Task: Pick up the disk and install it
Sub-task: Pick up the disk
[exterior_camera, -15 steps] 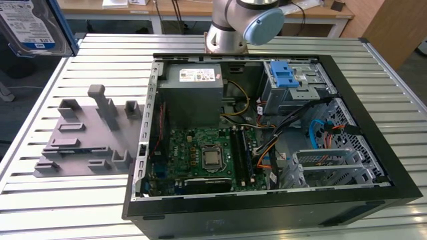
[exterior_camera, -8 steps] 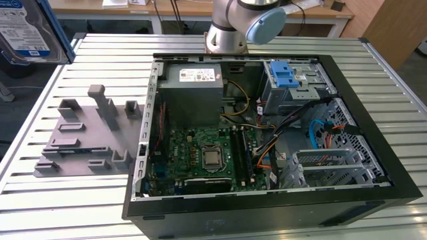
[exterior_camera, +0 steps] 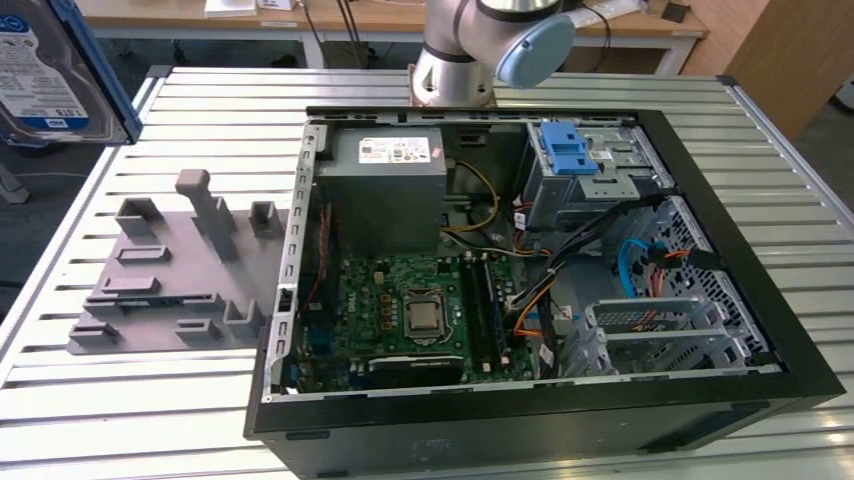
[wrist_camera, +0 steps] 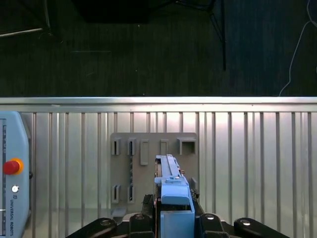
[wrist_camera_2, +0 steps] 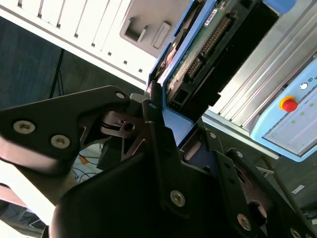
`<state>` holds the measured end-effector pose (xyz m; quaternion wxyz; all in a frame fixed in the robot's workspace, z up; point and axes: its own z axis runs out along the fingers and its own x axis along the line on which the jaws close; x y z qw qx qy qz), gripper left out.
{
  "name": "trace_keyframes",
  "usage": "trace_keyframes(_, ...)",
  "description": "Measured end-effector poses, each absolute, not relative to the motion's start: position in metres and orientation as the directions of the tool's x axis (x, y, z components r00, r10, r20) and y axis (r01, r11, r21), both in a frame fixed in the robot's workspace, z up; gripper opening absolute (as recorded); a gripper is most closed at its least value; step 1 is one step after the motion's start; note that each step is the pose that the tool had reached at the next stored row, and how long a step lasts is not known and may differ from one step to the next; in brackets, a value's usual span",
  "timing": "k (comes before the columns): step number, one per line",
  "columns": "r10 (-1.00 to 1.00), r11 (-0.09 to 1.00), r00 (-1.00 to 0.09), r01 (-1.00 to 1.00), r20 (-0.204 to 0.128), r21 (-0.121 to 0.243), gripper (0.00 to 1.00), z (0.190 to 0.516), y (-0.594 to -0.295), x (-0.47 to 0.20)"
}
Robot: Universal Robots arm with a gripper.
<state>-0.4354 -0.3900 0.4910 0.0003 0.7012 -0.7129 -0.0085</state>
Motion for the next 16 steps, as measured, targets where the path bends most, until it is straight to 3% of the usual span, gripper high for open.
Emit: trace_keyframes(16,-1.0,0.017,-0.017,-1.0,-0.011,0.013,0.37,0.491,-0.411,-0.415)
